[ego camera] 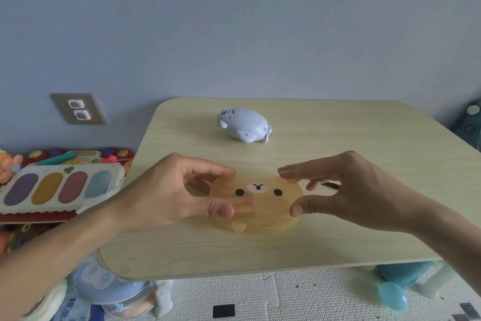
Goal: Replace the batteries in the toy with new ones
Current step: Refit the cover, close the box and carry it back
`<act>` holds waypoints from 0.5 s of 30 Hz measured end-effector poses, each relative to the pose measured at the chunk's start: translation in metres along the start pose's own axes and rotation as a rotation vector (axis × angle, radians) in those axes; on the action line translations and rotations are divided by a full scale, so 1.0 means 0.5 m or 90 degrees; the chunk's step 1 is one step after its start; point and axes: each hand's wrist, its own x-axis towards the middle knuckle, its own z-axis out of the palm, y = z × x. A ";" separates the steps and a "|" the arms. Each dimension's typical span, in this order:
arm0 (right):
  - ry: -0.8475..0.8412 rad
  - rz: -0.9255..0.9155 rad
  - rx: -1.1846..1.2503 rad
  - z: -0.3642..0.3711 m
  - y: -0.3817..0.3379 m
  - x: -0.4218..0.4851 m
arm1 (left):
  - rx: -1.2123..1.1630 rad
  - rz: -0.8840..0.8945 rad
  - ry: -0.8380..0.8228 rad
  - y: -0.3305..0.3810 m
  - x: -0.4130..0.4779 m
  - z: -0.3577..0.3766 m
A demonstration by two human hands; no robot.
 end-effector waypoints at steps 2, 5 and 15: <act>0.001 0.014 -0.029 0.003 0.002 -0.001 | 0.013 -0.004 0.008 0.003 -0.001 0.004; 0.004 0.017 -0.038 0.004 0.004 0.001 | 0.027 -0.011 0.013 0.002 -0.003 0.004; -0.004 -0.004 -0.068 0.003 0.022 0.003 | 0.128 -0.018 -0.005 0.021 -0.007 0.002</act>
